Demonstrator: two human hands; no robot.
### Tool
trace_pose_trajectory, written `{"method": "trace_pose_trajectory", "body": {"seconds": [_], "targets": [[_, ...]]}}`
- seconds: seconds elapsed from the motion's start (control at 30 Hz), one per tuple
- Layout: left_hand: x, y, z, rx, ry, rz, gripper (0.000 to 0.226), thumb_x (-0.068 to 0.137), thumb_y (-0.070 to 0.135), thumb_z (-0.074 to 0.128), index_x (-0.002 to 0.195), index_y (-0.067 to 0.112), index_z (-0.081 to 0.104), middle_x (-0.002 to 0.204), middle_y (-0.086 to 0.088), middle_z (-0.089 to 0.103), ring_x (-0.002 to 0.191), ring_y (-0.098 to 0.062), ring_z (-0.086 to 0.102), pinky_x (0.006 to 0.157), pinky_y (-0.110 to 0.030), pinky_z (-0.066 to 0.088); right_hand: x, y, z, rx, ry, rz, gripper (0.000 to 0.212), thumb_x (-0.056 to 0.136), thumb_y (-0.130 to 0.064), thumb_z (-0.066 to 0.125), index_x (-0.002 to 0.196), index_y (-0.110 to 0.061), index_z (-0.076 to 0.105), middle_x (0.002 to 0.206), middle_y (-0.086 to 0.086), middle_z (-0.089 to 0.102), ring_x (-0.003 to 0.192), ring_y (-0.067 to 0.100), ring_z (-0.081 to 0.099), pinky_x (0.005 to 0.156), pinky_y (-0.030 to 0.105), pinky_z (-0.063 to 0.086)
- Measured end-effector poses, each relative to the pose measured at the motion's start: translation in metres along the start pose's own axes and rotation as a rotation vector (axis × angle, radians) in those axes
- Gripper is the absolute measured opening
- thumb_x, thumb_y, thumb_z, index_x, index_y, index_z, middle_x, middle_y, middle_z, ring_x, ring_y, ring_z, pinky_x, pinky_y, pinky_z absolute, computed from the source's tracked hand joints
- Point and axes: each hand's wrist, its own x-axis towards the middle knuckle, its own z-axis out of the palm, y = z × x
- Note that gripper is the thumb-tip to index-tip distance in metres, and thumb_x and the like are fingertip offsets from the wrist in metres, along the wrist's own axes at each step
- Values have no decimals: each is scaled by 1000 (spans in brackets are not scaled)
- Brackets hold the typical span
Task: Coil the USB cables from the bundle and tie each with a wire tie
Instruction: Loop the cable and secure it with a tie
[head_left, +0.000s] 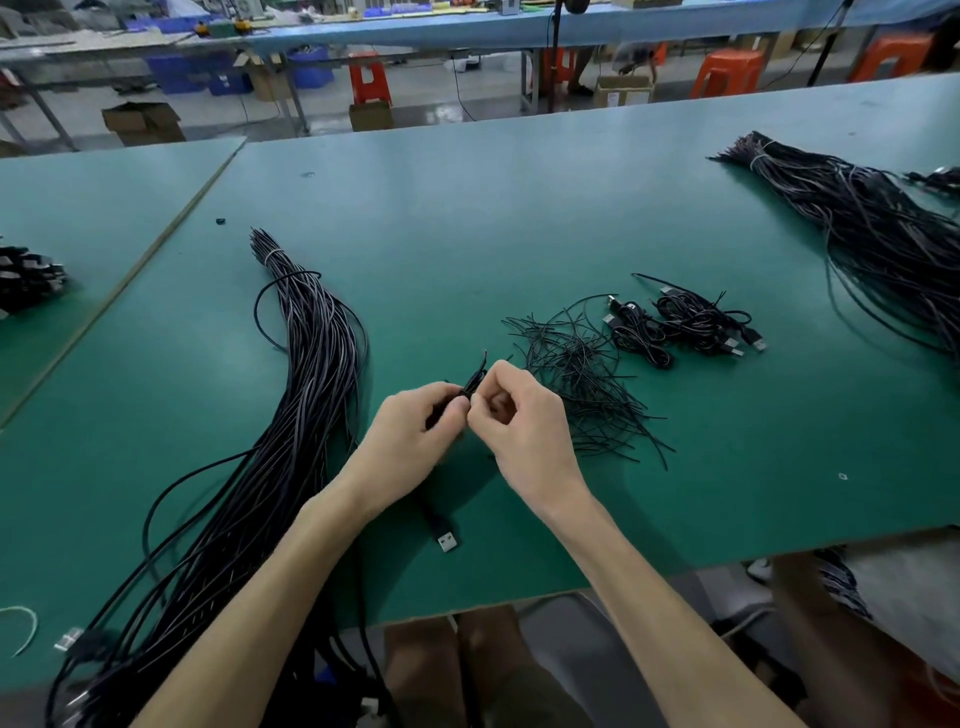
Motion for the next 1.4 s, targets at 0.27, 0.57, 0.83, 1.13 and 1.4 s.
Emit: {"method": "trace_pose_trajectory", "body": {"seconds": [0.27,0.57,0.83,1.13,1.4], "targets": [[3,1,-21,-327,-142,62,62,87,15,79,143,27,57,103,-4,77,83,-16,69,79,-23,54,4,4,-6,264,62,138,17,93,-7,62,77,-4,56,66,0,53,64,10,44,63,25,39],[3,-2,-19,-45,-2,228,19,100,24,63,113,19,76,115,14,74,111,-3,68,96,-21,52,4,6,-5,309,-94,135,20,93,-12,68,78,-4,56,68,-4,46,67,12,39,62,29,33],[4,-4,-11,77,150,173,25,102,42,61,82,31,70,70,15,67,59,-7,55,55,-22,42,0,4,-1,220,-151,44,22,93,-13,64,76,-6,53,66,1,46,64,12,37,61,29,33],[4,1,-8,-47,134,90,36,104,38,59,75,19,68,60,3,68,52,-8,59,57,-18,43,-2,-1,-2,137,-133,16,18,93,-7,64,76,-9,56,63,-5,50,61,8,39,59,23,36],[7,-7,-9,-262,63,-154,18,101,28,65,101,12,57,54,-6,62,33,-22,45,36,-20,29,-11,-9,5,-335,-66,-388,29,91,2,63,78,-15,44,74,-12,38,76,10,35,70,19,32]]}}
